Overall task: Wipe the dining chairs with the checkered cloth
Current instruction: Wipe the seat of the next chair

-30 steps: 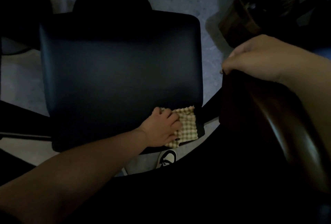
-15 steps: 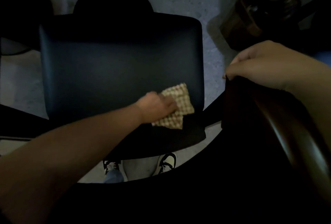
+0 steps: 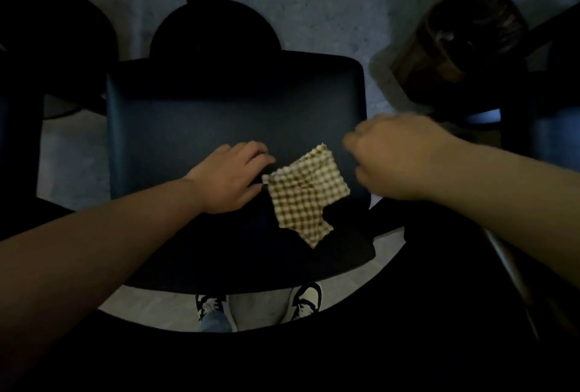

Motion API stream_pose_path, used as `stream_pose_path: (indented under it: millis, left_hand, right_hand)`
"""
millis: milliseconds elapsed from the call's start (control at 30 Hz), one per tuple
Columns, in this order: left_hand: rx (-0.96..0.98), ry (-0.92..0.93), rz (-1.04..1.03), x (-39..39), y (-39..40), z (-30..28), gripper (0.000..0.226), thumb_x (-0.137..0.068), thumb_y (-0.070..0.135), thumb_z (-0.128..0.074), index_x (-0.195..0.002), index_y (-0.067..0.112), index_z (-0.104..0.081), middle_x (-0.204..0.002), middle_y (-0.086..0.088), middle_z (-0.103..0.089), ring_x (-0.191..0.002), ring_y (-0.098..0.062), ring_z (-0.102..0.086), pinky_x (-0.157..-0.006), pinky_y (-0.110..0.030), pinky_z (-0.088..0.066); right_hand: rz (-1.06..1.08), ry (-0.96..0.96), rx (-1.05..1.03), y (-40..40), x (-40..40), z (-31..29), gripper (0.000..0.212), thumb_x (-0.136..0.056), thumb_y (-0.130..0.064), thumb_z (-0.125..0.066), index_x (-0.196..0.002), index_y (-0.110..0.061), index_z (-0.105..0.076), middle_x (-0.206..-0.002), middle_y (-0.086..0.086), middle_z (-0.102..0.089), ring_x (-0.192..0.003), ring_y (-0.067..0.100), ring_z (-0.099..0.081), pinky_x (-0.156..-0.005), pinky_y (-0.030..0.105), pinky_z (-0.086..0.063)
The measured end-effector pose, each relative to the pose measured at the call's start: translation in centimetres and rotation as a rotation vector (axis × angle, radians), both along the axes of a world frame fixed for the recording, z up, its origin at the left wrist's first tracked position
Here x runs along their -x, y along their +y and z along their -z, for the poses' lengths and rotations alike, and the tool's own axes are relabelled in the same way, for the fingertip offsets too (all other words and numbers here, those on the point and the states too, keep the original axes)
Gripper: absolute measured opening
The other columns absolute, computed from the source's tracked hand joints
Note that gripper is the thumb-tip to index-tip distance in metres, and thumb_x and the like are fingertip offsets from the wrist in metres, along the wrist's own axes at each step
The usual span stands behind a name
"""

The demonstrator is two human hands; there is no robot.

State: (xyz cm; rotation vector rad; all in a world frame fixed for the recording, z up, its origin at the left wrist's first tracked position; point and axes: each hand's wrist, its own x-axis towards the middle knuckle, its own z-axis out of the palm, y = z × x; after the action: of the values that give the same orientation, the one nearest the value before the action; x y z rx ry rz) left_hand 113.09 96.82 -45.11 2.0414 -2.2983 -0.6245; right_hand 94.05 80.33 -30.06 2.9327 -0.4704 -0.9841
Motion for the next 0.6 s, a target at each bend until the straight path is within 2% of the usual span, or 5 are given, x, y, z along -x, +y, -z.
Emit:
stream_pose_path:
  millis: [100,200,333,500,600]
  left_hand:
    - [-0.235,-0.139,-0.104,-4.0,2.3,0.5,0.102,-0.079,0.065,-0.059,-0.154,0.029,0.001,-0.161,-0.009,0.007,-0.146,-0.040,-0.005,-0.109,-0.061,-0.028]
    - [-0.481,-0.202,-0.224,-6.7,4.3,1.6,0.137,-0.056,0.083,-0.064,-0.139,0.043,0.037,-0.146,-0.001,0.049,-0.138,-0.041,0.032,-0.105,-0.073,-0.014]
    - [-0.518,-0.209,-0.236,-6.9,4.8,2.5,0.150,-0.046,0.081,-0.072,-0.134,0.042,0.043,-0.138,-0.001,0.057,-0.132,-0.041,0.042,-0.101,-0.078,-0.014]
    - [-0.532,-0.204,-0.260,-6.8,4.7,2.5,0.151,-0.046,0.077,-0.076,-0.136,0.043,0.041,-0.139,0.000,0.056,-0.133,-0.040,0.041,-0.101,-0.078,-0.013]
    - [-0.556,-0.205,-0.269,-6.5,4.4,2.3,0.151,-0.047,0.076,-0.077,-0.136,0.042,0.040,-0.140,-0.001,0.055,-0.133,-0.041,0.042,-0.101,-0.079,-0.012]
  right_hand:
    - [-0.102,0.184,-0.161,2.0,-2.6,3.1,0.027,-0.092,-0.030,-0.050,-0.115,-0.017,-0.054,-0.115,0.003,-0.056,-0.098,0.022,-0.057,-0.065,0.030,-0.040]
    - [-0.195,0.303,-0.133,4.3,-4.2,6.8,0.044,-0.091,-0.037,-0.052,-0.131,-0.019,-0.050,-0.129,0.005,-0.052,-0.111,0.024,-0.054,-0.076,0.035,-0.043]
    - [-0.108,0.276,-0.121,7.4,-5.3,11.0,0.079,-0.080,-0.037,-0.071,-0.142,-0.010,-0.031,-0.138,0.012,-0.041,-0.123,0.029,-0.045,-0.095,0.037,-0.041]
    - [0.241,0.067,-0.198,7.3,-5.0,12.6,0.036,-0.080,-0.018,-0.063,-0.112,-0.015,-0.048,-0.120,0.010,-0.053,-0.107,0.030,-0.057,-0.080,0.036,-0.045]
    - [0.446,-0.320,0.005,3.9,-5.1,11.7,0.042,-0.070,-0.016,-0.067,-0.107,-0.011,-0.048,-0.113,0.014,-0.049,-0.100,0.035,-0.053,-0.068,0.034,-0.040]
